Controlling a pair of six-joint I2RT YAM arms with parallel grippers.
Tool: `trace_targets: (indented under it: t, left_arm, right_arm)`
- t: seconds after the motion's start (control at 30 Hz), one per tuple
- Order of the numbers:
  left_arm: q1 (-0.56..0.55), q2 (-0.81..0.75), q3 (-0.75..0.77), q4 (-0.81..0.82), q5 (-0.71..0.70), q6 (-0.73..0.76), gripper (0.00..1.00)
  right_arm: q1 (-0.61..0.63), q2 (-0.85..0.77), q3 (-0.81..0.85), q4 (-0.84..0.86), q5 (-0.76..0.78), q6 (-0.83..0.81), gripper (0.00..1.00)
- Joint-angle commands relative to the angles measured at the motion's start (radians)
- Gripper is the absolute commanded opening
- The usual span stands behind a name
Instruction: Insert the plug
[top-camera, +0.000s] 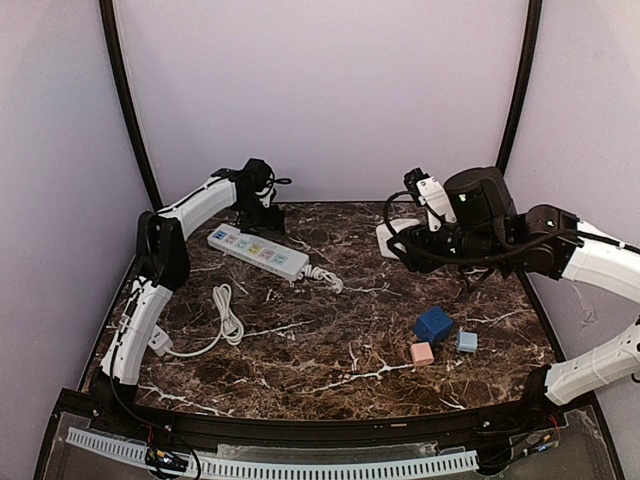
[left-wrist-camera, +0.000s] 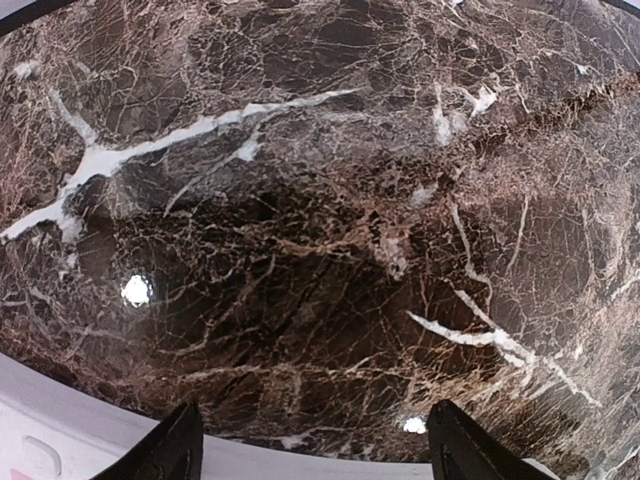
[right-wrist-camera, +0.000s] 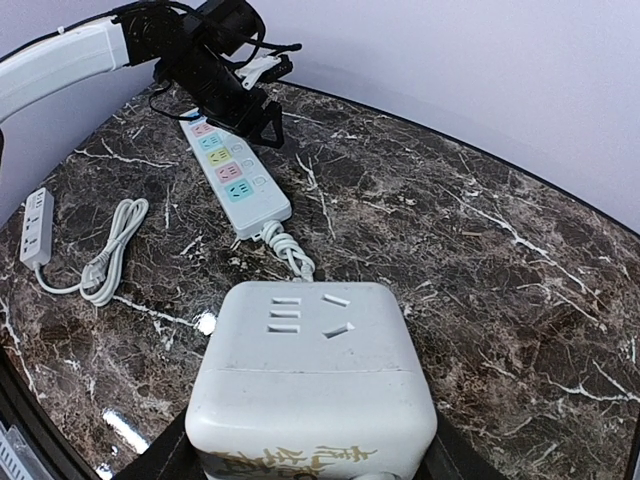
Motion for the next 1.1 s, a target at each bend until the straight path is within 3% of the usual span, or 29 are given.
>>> trace_targets:
  t: [0.0,0.63,0.83,1.07]
  left_arm:
    - [0.024,0.004,0.022,-0.044,0.007,0.012,0.77]
    - [0.018,-0.152,-0.112,-0.375,-0.159,-0.08,0.8]
    - [-0.005,-0.26,-0.273,-0.392,-0.124,-0.14,0.81]
    - [-0.046,-0.371,-0.518,-0.303,-0.004,-0.191,0.81]
  right_arm:
    - [0.012,0.005,0.041,0.061,0.01,0.021,0.0]
    - [0.014,-0.043,-0.002,0.069,-0.025,-0.024,0.0]
    - [0.015,-0.087,-0.042,0.071,-0.027,-0.023,0.0]
    - [0.014,-0.138,-0.093,0.071,-0.029,-0.024,0.0]
